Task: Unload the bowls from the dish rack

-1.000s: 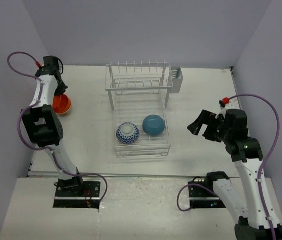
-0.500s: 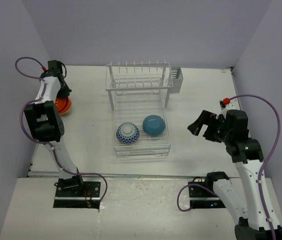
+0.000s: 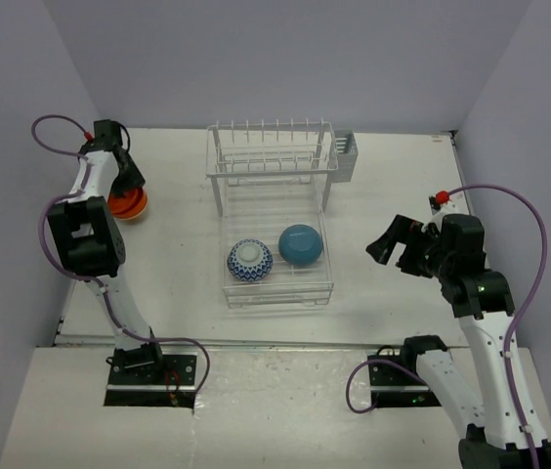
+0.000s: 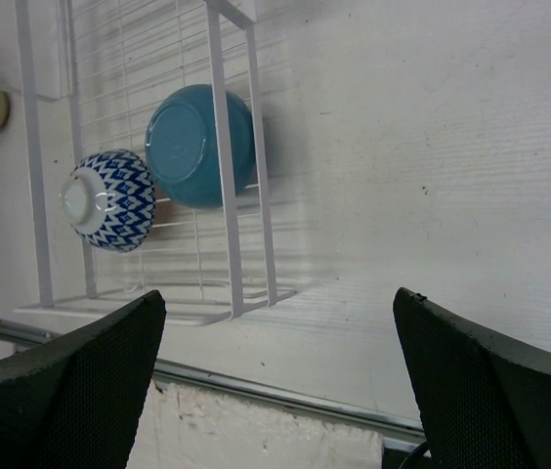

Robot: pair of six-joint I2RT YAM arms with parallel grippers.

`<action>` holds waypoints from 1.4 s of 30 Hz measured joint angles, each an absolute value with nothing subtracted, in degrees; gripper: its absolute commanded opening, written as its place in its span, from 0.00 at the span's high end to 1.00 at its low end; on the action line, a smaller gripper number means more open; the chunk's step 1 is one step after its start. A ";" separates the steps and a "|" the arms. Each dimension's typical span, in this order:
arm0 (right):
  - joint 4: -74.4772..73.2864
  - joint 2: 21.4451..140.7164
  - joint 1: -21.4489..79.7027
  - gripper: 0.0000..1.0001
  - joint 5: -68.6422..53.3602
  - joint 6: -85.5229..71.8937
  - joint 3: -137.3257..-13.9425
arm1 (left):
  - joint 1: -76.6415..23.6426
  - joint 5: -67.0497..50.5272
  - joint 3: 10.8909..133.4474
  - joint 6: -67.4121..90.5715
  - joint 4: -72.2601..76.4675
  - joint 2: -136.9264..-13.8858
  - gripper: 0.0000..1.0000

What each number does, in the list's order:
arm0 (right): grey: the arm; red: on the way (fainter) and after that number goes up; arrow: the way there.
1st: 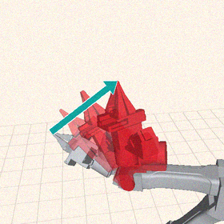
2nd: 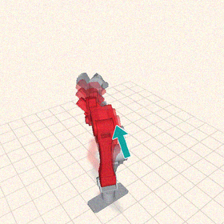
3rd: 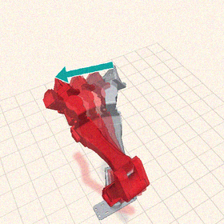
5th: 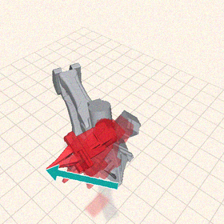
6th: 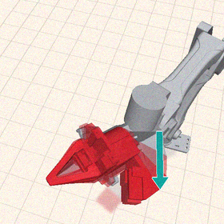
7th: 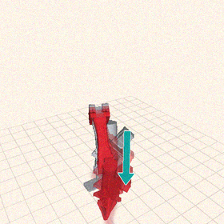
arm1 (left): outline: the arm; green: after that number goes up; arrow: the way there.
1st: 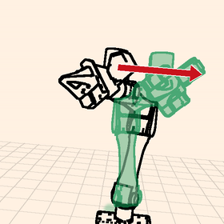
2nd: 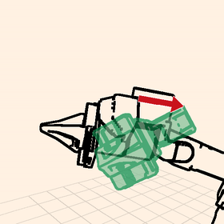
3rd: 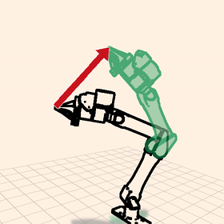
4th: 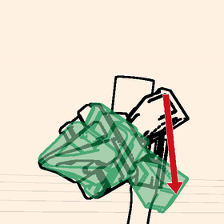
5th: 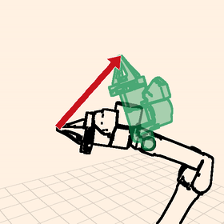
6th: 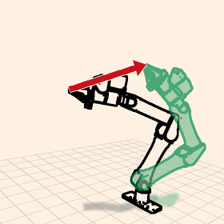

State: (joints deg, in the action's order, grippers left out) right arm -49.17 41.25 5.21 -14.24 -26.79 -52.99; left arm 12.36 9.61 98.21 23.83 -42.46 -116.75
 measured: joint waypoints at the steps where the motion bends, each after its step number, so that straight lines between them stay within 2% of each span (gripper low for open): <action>1: -49.10 41.25 5.21 0.01 -14.26 -26.79 -52.99 | 12.38 9.15 98.04 24.18 -42.37 -116.57 0.47; 3: -48.93 41.23 5.21 0.01 -14.26 -26.79 -52.99 | 12.38 8.40 97.47 24.82 -42.24 -115.96 0.45; 6: -48.82 41.23 5.21 0.01 -14.28 -26.79 -52.99 | 12.36 7.42 96.47 25.85 -42.09 -114.26 0.37; 13: -48.60 41.23 5.21 0.01 -14.52 -26.79 -52.99 | 12.23 5.52 96.20 27.70 -41.36 -111.26 0.29; 22: -48.31 41.25 5.21 0.01 -15.18 -26.76 -52.99 | 12.21 6.17 95.50 30.22 -41.47 -107.50 0.29; 27: -48.21 42.74 5.28 0.02 -16.91 -26.72 -53.45 | 10.57 7.62 92.58 32.60 -41.41 -99.33 0.30; 30: -48.25 45.69 5.80 0.04 -18.15 -26.39 -54.74 | 6.33 8.25 89.30 33.87 -40.95 -92.66 0.30; 36: -48.58 56.47 14.33 0.04 -17.63 -25.45 -62.11 | -4.78 6.66 80.36 35.59 -41.74 -82.85 0.30; 42: -48.73 68.14 25.93 0.04 -15.31 -25.80 -72.12 | -5.06 6.66 75.90 35.77 -46.85 -78.08 0.29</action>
